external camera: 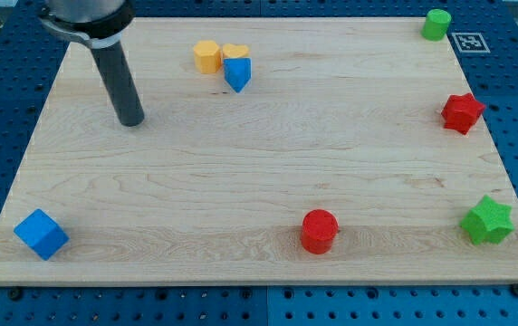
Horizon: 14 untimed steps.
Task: Move the arm towards the bottom left of the board
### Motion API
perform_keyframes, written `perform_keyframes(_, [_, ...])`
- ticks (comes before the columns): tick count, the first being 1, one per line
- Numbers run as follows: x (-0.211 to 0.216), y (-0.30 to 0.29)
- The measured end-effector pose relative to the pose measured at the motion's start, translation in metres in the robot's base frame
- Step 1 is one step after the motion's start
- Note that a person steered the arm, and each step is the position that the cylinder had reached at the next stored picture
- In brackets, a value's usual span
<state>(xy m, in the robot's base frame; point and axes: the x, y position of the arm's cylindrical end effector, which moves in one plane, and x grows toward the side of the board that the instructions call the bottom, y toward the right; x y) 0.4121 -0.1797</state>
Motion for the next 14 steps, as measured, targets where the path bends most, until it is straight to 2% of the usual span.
perform_keyframes(4, [0.062,-0.07])
perform_keyframes(7, [0.077,-0.084])
perform_keyframes(14, [0.084,-0.101])
